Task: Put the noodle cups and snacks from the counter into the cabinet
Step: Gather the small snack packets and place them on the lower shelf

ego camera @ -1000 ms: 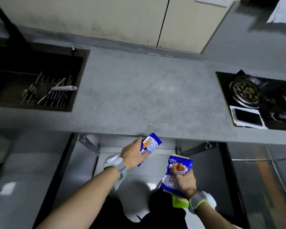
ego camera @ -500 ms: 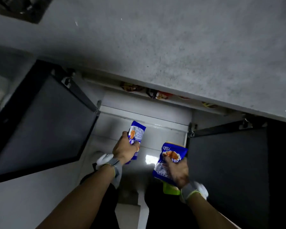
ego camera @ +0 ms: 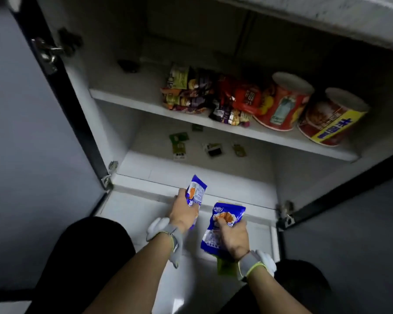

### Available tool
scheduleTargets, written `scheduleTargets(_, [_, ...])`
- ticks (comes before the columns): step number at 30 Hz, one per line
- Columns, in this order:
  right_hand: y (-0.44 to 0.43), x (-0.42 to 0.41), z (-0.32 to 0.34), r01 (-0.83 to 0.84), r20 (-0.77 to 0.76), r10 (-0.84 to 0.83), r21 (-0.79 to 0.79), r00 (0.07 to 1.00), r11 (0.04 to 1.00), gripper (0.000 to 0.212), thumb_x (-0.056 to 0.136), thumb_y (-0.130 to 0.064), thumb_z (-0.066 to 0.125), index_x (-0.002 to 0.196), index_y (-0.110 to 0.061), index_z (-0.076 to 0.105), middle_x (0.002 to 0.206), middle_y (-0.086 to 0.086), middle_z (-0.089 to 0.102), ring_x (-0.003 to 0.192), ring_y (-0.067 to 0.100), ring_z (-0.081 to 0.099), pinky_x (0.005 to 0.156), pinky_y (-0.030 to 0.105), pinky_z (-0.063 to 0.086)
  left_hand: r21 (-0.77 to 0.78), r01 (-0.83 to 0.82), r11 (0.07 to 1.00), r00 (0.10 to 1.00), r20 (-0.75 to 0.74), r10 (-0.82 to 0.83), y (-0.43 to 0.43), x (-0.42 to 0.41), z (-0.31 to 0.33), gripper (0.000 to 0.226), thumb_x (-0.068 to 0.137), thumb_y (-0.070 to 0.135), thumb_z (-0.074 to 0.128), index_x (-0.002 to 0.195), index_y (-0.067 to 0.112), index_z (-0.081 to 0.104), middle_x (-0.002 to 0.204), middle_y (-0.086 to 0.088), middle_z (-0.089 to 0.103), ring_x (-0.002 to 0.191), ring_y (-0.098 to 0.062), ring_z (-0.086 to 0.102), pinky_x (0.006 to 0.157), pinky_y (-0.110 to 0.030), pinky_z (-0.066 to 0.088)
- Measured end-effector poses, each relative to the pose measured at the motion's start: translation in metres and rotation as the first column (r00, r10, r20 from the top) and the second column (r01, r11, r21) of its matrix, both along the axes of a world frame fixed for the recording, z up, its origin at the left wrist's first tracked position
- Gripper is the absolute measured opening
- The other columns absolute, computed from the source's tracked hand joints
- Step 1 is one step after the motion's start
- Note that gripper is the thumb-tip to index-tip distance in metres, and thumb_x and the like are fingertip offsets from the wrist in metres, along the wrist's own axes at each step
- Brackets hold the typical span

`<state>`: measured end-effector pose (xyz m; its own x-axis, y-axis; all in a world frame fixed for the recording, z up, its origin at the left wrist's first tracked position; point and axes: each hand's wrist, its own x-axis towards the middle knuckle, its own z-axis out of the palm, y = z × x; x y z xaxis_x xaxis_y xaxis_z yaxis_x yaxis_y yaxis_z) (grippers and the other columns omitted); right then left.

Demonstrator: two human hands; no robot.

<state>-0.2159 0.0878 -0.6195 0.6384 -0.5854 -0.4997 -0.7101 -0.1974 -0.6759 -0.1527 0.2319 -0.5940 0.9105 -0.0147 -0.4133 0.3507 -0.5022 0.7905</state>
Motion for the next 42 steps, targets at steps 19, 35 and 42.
scheduleTargets(19, [-0.044, -0.036, -0.013, 0.004, 0.319, 0.002, -0.020, 0.948, 1.000, 0.087, 0.049, -0.071, 0.077, 0.112, -0.013, 0.058, 0.100, 0.004, 0.074, 0.088, 0.022, 0.072, 0.086, 0.048, 0.058, -0.099, 0.037, 0.994, 0.972, 0.236, -0.012, 0.045, -0.081, 0.089, 0.030, 0.090, 0.031, 0.065, 0.112, 0.020, 0.049, 0.119, -0.007, 0.065, 0.099, -0.029, 0.064, 0.078, -0.035, 0.053])
scheduleTargets(35, [-0.079, 0.149, -0.119, -0.001, 0.054, -0.005, 0.114, 0.999, 0.993, 0.067, 0.058, -0.060, 0.076, 0.107, -0.017, 0.060, 0.098, 0.004, 0.074, 0.089, 0.026, 0.070, 0.089, 0.047, 0.057, -0.041, -0.034, 0.999, 0.996, -0.089, 0.030, -0.048, 0.130, -0.084, 0.040, 0.089, 0.024, 0.069, 0.121, 0.011, 0.046, 0.123, -0.011, 0.064, 0.106, -0.030, 0.064, 0.074, -0.029, 0.045])
scheduleTargets(42, [-0.086, 0.246, -0.127, -0.064, 0.079, 0.066, -0.027, 0.995, 0.998, 0.101, 0.050, -0.077, 0.070, 0.123, -0.008, 0.058, 0.120, 0.011, 0.068, 0.109, 0.028, 0.065, 0.094, 0.037, 0.052, -0.109, 0.040, 0.993, 0.997, -0.063, -0.047, -0.072, 0.209, -0.126, 0.059, 0.075, 0.036, 0.081, 0.121, 0.014, 0.051, 0.115, -0.010, 0.070, 0.095, -0.028, 0.067, 0.083, -0.034, 0.055])
